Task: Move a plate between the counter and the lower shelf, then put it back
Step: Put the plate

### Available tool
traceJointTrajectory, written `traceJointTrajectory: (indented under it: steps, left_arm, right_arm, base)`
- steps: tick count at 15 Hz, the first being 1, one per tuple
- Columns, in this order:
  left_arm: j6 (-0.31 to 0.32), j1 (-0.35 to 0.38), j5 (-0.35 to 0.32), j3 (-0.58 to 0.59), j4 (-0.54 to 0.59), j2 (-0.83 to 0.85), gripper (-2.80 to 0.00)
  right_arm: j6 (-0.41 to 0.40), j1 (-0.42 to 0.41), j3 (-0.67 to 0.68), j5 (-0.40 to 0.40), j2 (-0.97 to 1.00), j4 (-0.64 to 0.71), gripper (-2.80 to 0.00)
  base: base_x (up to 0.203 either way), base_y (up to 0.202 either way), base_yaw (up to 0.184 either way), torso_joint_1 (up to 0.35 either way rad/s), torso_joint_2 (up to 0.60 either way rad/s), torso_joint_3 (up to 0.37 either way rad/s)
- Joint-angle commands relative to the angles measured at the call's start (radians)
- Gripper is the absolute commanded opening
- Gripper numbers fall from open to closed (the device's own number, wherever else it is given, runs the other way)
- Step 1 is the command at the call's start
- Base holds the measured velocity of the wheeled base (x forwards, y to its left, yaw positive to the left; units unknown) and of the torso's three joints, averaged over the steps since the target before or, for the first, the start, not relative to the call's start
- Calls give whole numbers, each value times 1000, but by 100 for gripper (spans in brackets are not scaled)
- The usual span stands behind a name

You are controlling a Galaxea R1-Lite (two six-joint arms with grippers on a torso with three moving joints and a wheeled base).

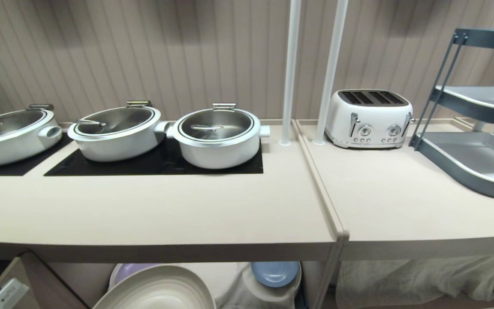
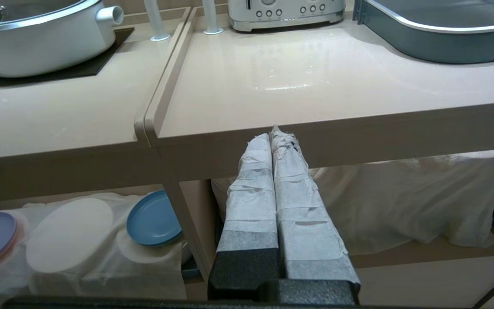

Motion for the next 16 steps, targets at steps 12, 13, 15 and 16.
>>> traceJointTrajectory:
  steps: [12,13,15,16]
  left_arm:
    - [-4,0,0,-4,1,0,-280]
    - [-4,0,0,-4,3,0,-280]
    - [-4,0,0,-4,2,0,-280]
    - [-4,0,0,-4,3,0,-280]
  right_arm:
    - [5,0,0,-3,1,2,-280]
    - [5,0,0,-3,1,2,-280]
    - [5,0,0,-3,1,2,-280]
    - [5,0,0,-3,1,2,-280]
  base:
    - [0,0,0,93,-185,-94]
    - [0,0,0,0,0,0]
    - [0,0,0,0,0,0]
    - [0,0,0,0,0,0]
